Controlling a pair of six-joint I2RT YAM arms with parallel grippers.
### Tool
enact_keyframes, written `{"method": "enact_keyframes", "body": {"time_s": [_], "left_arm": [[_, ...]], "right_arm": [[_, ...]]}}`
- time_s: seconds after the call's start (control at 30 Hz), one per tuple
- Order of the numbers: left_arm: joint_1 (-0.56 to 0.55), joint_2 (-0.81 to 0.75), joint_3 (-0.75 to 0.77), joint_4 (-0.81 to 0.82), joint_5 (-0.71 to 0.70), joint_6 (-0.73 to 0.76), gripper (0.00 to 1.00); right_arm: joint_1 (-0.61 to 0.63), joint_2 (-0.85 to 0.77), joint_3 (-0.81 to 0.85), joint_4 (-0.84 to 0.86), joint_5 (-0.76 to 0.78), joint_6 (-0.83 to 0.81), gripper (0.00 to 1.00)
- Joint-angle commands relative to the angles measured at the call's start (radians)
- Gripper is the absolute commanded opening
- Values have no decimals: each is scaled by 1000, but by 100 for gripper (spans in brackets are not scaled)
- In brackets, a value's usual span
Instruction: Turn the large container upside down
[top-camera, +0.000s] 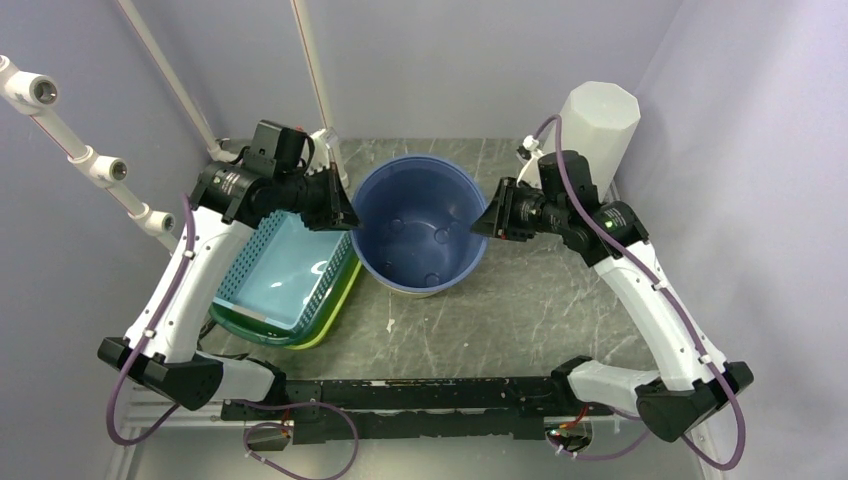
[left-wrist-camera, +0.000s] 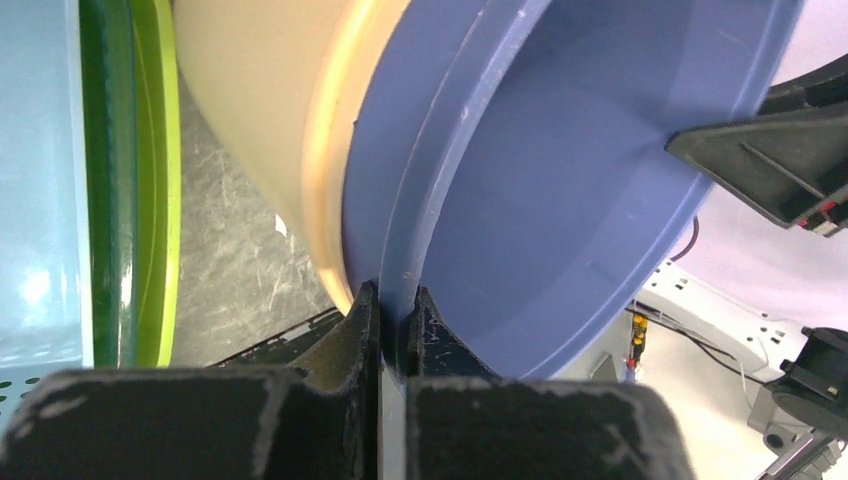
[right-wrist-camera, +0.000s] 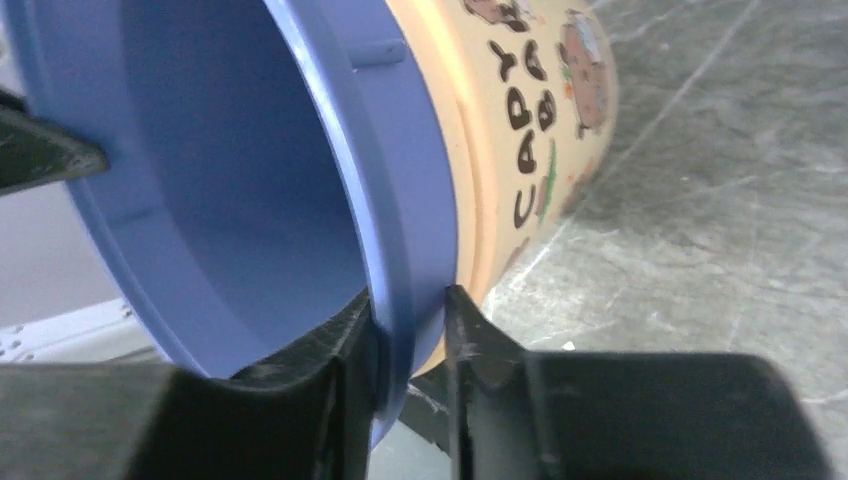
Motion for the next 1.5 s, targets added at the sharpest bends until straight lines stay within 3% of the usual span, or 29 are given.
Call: {"method": "enact_keyframes", "body": {"time_s": [0.0,0.07,0.17,0.37,0.47,0.57,0.67,0.73,0.8,0.93,1.03,1.23,1.47], "left_arm": [[-28,-5,23,208,188,-20,3],[-42,3,28,201,171,-15,2],[-54,10,35,183,144,-9,3],[-58,16,39,173,138,-5,3],[-63,28,45,171,142,0,3],[-66,37,55,153,119,6,3],[-68,36,54,152,111,5,3],[-69,35,49,160,118,2,3],[-70,37,43,167,125,0,3],[-79,41,11,222,170,-19,2],[-91,46,-11,281,230,-45,3],[-105,44,-46,366,271,-96,3],[-125,44,-90,434,293,-133,5]], "right_arm": [[77,9,77,4,37,-8,20],[104,22,102,-18,79,-9,18],[141,56,164,-125,221,-13,35],[156,64,215,-177,274,-22,36],[171,72,219,-168,247,-25,29],[220,101,249,-216,313,-22,39],[237,113,257,-237,381,-17,41],[243,111,255,-223,376,-11,37],[245,101,245,-189,342,-3,24],[246,65,166,-35,167,37,9],[251,75,129,10,118,67,10],[254,75,103,-7,187,72,24],[254,104,88,25,162,84,30]]}}
